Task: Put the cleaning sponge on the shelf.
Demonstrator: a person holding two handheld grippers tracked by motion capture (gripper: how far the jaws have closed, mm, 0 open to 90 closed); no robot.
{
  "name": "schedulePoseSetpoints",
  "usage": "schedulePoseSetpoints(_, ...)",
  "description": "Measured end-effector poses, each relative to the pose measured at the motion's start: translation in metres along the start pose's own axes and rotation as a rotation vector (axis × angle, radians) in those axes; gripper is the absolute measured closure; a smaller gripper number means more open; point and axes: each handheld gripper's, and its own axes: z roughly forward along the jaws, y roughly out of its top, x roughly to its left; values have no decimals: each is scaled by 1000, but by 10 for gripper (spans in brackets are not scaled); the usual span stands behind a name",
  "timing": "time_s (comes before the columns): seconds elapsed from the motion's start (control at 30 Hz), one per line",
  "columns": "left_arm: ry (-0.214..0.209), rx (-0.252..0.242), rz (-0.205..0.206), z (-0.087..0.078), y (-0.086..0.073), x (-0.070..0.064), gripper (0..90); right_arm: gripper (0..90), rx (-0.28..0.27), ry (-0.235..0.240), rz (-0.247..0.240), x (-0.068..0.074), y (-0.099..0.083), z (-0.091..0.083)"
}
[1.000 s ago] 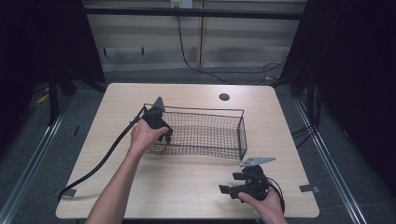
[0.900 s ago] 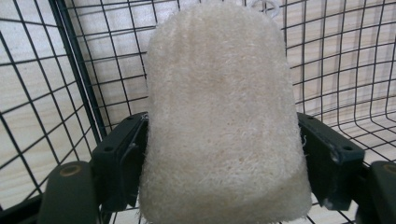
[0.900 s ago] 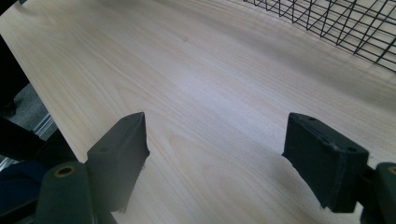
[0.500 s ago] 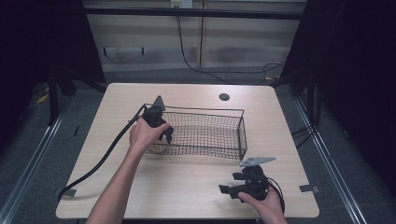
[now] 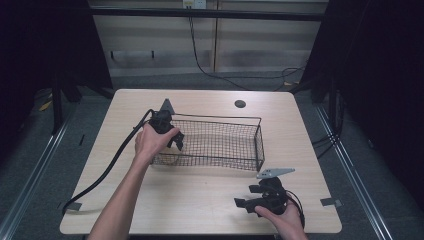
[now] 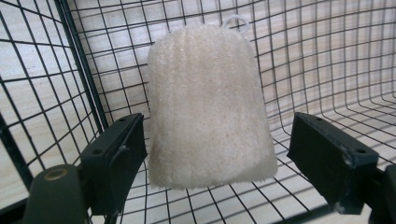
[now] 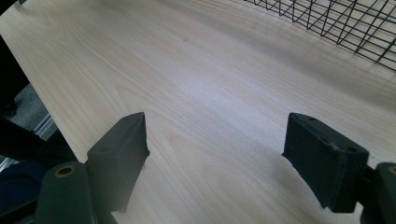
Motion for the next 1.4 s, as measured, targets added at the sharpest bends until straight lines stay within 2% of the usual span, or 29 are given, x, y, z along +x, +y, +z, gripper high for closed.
schedulePoseSetpoints(0.07,-12,-19,2,-4,-1,0,188,212,1,-1,2,0,0,0)
schedulePoseSetpoints(0.17,-33,-37,33,-11,-3,1,189,212,2,0,2,0,0,0)
schedulePoseSetpoints(0.33,-52,-31,44,-16,-5,4,209,212,1,0,2,0,0,0)
schedulePoseSetpoints(0.37,-86,-49,42,-20,-6,5,209,212,2,0,3,0,0,0)
schedulePoseSetpoints(0.47,-95,-63,43,-24,-7,5,209,212,3,1,3,0,0,0)
schedulePoseSetpoints(0.5,-106,-64,59,-27,-8,5,209,212,3,1,3,0,0,0)
schedulePoseSetpoints(0.6,-107,-71,62,-30,-10,5,209,212,2,0,3,0,0,0)
schedulePoseSetpoints(0.67,-105,-81,84,-34,-12,6,210,212,1,0,1,0,0,0)
schedulePoseSetpoints(0.7,-70,-100,104,-38,-14,7,220,212,1,0,0,0,0,0)
schedulePoseSetpoints(0.73,-70,-100,104,-38,-14,7,220,212,1,0,0,0,0,0)
schedulePoseSetpoints(0.77,-104,-92,127,-42,-16,8,220,212,3,-1,2,0,0,0)
schedulePoseSetpoints(0.8,-104,-92,127,-42,-16,8,220,212,3,-1,2,0,0,0)
schedulePoseSetpoints(0.83,-159,-110,145,-46,-19,10,220,212,4,-2,2,0,0,0)
schedulePoseSetpoints(0.87,-180,-118,148,-48,-21,12,219,212,4,-2,2,0,0,0)
schedulePoseSetpoints(1.03,-188,-135,175,-54,-28,19,189,212,6,-3,3,0,0,0)
schedulePoseSetpoints(1.1,-213,-140,178,-58,-34,23,196,212,2,-3,5,0,0,-1)
schedulePoseSetpoints(1.4,-218,-163,218,-66,-47,31,227,212,3,-5,8,0,1,0)
